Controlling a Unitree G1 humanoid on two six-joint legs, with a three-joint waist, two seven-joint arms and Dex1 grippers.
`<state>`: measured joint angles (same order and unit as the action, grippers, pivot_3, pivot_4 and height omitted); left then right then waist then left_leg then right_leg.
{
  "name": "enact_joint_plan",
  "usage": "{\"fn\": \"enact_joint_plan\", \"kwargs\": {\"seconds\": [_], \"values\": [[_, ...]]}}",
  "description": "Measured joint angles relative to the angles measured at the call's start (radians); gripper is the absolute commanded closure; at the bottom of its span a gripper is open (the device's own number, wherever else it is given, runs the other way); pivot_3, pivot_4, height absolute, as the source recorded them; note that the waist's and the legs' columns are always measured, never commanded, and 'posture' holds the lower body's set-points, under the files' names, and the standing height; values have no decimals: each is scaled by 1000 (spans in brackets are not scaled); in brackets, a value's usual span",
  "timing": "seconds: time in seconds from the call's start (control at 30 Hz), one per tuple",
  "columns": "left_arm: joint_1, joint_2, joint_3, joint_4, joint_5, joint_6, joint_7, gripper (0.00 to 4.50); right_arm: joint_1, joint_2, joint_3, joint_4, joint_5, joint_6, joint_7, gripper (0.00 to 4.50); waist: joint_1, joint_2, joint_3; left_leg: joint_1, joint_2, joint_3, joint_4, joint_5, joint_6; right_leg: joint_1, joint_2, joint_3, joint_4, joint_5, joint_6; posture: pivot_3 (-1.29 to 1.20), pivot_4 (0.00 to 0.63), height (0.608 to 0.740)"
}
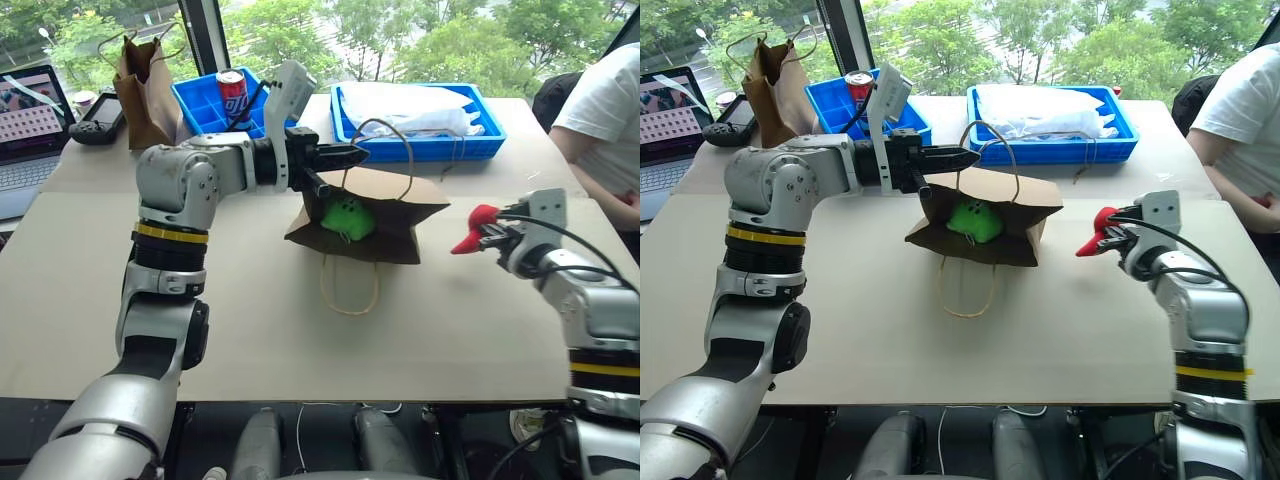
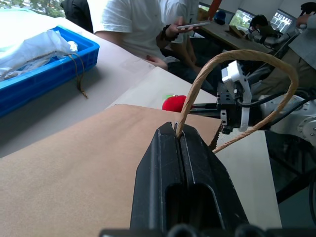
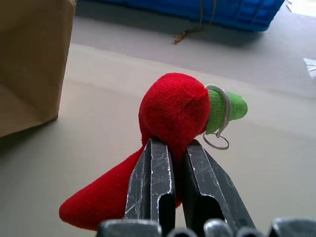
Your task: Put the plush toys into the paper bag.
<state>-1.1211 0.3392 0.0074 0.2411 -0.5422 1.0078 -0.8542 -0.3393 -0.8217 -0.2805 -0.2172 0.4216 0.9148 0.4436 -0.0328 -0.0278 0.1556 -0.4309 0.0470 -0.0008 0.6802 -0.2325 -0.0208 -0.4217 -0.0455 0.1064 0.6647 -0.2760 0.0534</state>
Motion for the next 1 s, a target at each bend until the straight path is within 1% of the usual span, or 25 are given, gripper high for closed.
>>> {"fn": "enact_joint_plan", "kwargs": {"seconds": [0.03, 0.1, 0.23, 0.3, 0.37, 0.47, 0.6, 0.7, 0.77, 0.93, 1.0], "values": [[0, -4, 0, 3, -1, -1, -1, 4500, 16, -29, -17, -47, 28, 43, 22, 4442, 0, 0, 0, 0, 0, 0, 0, 0, 0, 0, 0, 0, 0, 0, 0, 0, 150, 715], [-3, -17, -1, 19, -2, -5, -2, 4500, 66, -106, -82, -186, 137, 171, 97, 4442, 0, 0, 0, 1, 0, -1, 0, 0, 0, 1, 1, 0, 0, 0, 0, 0, 150, 715], [-6, -33, -5, 54, -1, -26, -11, 4500, 70, -158, -172, -378, 347, 355, 180, 4442, -4, 0, 0, 1, 0, -1, 0, 0, 0, 2, 1, 0, 0, 0, 0, 0, 150, 715], [-7, -34, -6, 65, -1, -35, -17, 4500, 49, -148, -170, -434, 432, 410, 186, 4442, -5, 0, 0, 1, 0, -1, 0, 0, 0, 2, 1, 0, 0, 0, 0, 0, 150, 715], [-11, -34, -8, 77, 1, -44, -23, 4500, -3, -101, -162, -468, 514, 448, 167, 4442, -4, 0, 0, 1, 0, -1, 0, 0, 0, 2, 1, 0, 0, 0, 0, 0, 150, 715], [-16, -35, -11, 84, 4, -48, -28, 4500, -75, -24, -134, -475, 582, 466, 111, 4442, -3, 0, 0, 1, 0, -1, 0, 0, 1, 1, 0, 0, 0, 0, 0, 0, 150, 715], [-18, -32, -12, 84, 5, -49, -32, 4500, -138, 65, -66, -449, 610, 473, 26, 4442, 1, 0, 0, 0, -1, -1, 0, 0, 1, 1, 0, 0, 0, 0, 0, 0, 150, 715], [-18, -30, -12, 80, 6, -49, -31, 4500, -185, 133, -18, -404, 600, 462, -26, 4442, 3, 0, 0, 0, 0, -1, 0, 0, 1, 0, 0, 0, 0, 0, 0, 0, 150, 715], [-18, -31, -13, 77, 6, -49, -31, 4500, -204, 182, 27, -355, 567, 431, -61, 4442, 3, 0, 0, 0, 0, -1, 0, 0, 1, 0, 0, 0, 0, 0, 0, 0, 150, 715], [-18, -30, -11, 56, 3, -43, -21, 4500, -216, 292, 121, -200, 424, 321, -136, 4442, 4, 0, 0, -1, 0, -1, 0, 0, 1, -1, 0, 0, 1, 0, 0, 0, 150, 715], [-18, -28, -10, 45, 2, -42, -19, 4500, -219, 312, 141, -144, 360, 273, -169, 4442, 6, 0, 0, -1, 0, -1, 0, 0, 1, 0, 0, 0, 1, 0, 0, 0, 150, 715]]}}
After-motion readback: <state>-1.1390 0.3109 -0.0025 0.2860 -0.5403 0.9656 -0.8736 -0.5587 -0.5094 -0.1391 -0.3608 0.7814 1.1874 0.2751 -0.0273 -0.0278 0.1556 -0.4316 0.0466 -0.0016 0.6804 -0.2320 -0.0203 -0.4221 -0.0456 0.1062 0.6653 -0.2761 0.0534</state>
